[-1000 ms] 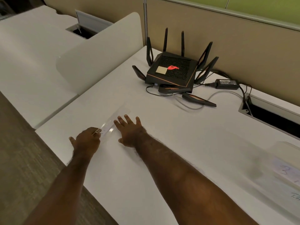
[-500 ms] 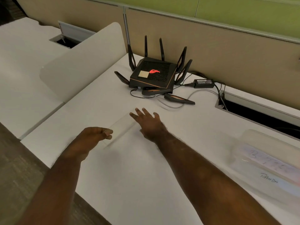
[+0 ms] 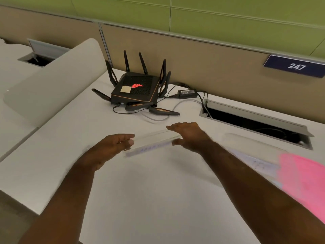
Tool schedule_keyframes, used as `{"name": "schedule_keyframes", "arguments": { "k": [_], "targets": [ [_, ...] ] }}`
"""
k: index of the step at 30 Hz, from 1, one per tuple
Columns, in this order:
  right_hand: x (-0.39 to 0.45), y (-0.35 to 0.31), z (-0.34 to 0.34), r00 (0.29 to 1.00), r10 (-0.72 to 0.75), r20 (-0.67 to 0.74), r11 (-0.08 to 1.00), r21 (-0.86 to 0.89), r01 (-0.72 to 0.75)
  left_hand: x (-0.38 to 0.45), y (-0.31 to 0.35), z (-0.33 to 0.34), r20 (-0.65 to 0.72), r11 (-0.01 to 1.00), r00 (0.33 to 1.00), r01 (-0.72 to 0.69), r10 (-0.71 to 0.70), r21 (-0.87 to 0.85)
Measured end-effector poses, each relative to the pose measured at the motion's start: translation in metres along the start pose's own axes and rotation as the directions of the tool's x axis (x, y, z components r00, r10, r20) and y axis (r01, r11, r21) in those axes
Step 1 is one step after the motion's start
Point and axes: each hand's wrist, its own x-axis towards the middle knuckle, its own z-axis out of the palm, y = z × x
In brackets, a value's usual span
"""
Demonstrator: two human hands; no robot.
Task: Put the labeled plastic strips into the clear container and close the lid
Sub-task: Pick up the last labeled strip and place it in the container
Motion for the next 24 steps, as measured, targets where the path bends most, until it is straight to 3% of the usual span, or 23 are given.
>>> {"name": "schedule_keyframes", "arguments": {
  "k": [3,7,13,16,24],
  "targets": [
    [-0.026,0.025,-0.018,0.997,0.072,-0.001,0.997,0.015,-0.072,0.014,0.018,0.023,0.060,0.986,0.995,-0.086,0.078,0.145],
    [-0.067,0.059,-0.039,0.982,0.186,-0.029,0.981,0.061,-0.184,0.041,0.038,0.056,0.029,0.921,0.979,-0.199,0.200,0.335],
    [-0.125,0.109,-0.064,0.946,0.318,-0.056,0.940,0.145,-0.308,0.069,0.074,0.112,0.132,0.818,0.936,-0.349,0.325,0.457],
    [-0.156,0.130,-0.070,0.944,0.309,-0.114,0.951,0.067,-0.303,0.080,0.090,0.143,0.186,0.768,0.915,-0.401,0.357,0.499],
    [-0.223,0.171,-0.073,0.855,0.485,-0.186,0.864,-0.048,-0.501,0.095,0.124,0.223,0.250,0.455,0.813,-0.518,0.526,0.725]
  ]
}}
